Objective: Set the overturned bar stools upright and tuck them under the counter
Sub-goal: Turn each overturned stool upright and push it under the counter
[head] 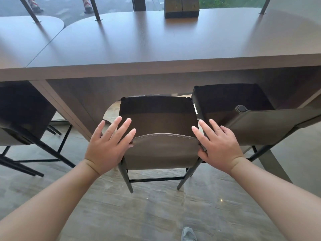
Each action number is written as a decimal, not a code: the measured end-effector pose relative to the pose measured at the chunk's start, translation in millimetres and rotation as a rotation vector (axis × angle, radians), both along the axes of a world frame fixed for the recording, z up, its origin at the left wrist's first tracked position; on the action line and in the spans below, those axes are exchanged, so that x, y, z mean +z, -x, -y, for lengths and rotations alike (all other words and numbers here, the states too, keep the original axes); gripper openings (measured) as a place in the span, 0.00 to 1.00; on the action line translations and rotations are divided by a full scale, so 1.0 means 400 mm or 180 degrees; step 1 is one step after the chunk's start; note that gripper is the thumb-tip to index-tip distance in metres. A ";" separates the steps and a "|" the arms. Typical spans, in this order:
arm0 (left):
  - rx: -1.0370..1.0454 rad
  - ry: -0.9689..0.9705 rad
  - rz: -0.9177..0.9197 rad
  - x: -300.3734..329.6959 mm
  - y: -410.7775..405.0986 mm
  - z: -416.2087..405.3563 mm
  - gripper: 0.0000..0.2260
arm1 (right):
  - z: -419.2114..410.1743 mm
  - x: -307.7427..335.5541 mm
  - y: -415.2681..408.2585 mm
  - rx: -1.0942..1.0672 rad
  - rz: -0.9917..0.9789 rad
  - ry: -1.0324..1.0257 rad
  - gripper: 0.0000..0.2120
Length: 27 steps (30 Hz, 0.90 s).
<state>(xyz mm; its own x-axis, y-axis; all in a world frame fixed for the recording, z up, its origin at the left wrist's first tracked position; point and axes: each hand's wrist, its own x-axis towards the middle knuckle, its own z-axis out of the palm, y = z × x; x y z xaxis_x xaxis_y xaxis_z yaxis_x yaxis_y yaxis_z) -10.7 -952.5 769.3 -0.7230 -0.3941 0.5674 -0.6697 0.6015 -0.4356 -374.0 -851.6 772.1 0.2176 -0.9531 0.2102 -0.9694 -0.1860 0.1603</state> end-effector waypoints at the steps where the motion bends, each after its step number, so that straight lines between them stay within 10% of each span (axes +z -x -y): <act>1: 0.0011 -0.0006 -0.0011 -0.001 -0.001 0.007 0.14 | 0.004 -0.003 -0.001 -0.0002 -0.0005 0.0041 0.26; 27: 0.0643 -0.0217 -0.0119 -0.048 -0.062 0.100 0.22 | 0.120 -0.017 -0.063 0.0157 -0.0160 0.0128 0.26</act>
